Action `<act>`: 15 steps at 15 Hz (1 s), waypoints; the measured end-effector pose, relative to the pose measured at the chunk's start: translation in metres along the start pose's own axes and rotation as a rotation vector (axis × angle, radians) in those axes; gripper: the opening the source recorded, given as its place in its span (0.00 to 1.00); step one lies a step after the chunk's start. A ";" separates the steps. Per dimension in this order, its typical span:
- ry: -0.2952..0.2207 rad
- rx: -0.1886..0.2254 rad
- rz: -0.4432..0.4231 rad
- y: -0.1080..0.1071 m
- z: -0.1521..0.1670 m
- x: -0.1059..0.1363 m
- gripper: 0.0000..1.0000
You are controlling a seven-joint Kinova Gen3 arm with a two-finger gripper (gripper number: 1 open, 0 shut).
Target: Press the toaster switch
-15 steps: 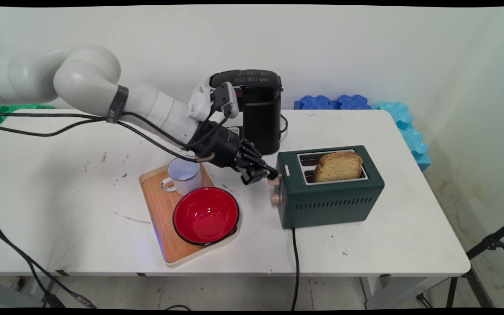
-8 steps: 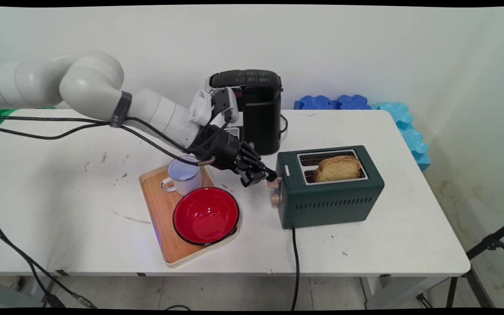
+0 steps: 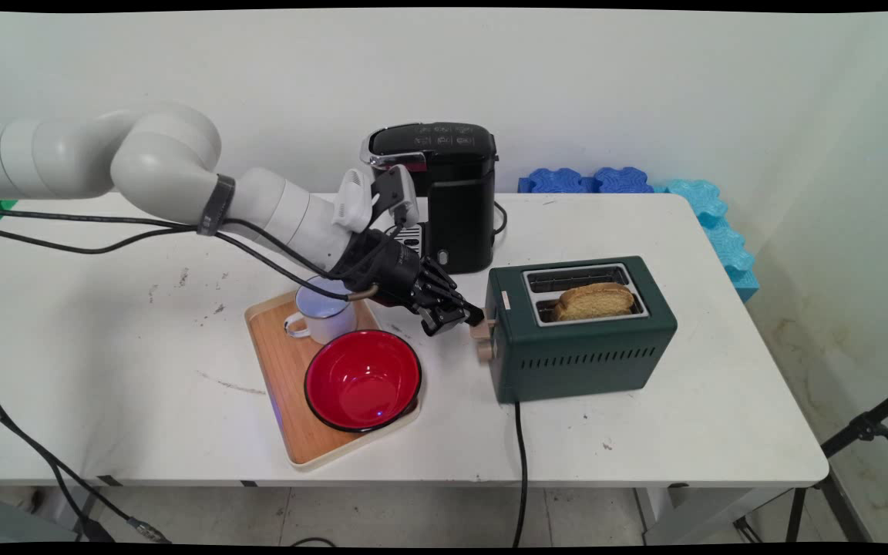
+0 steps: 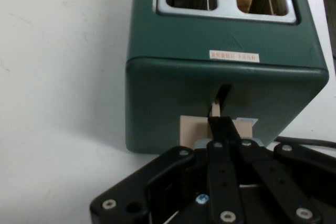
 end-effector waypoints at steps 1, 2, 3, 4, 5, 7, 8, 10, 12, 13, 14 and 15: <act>0.000 0.001 -0.001 0.000 0.001 -0.001 0.00; 0.000 0.002 -0.003 0.000 0.003 -0.003 0.00; 0.001 0.004 -0.006 0.000 0.004 -0.004 0.00; 0.002 0.006 -0.008 0.000 0.006 -0.005 0.00; 0.004 0.007 -0.009 0.000 0.007 -0.005 0.00; 0.008 0.010 -0.012 -0.001 0.010 -0.005 0.00; 0.010 0.010 -0.014 -0.001 0.012 -0.005 0.00; 0.014 0.012 -0.018 -0.002 0.015 -0.005 0.00; 0.015 0.013 -0.022 -0.002 0.018 -0.006 0.00; 0.016 0.013 -0.023 -0.002 0.018 -0.006 0.00; 0.016 0.014 -0.024 -0.002 0.019 -0.006 0.00; 0.015 0.014 -0.025 -0.002 0.019 -0.007 0.00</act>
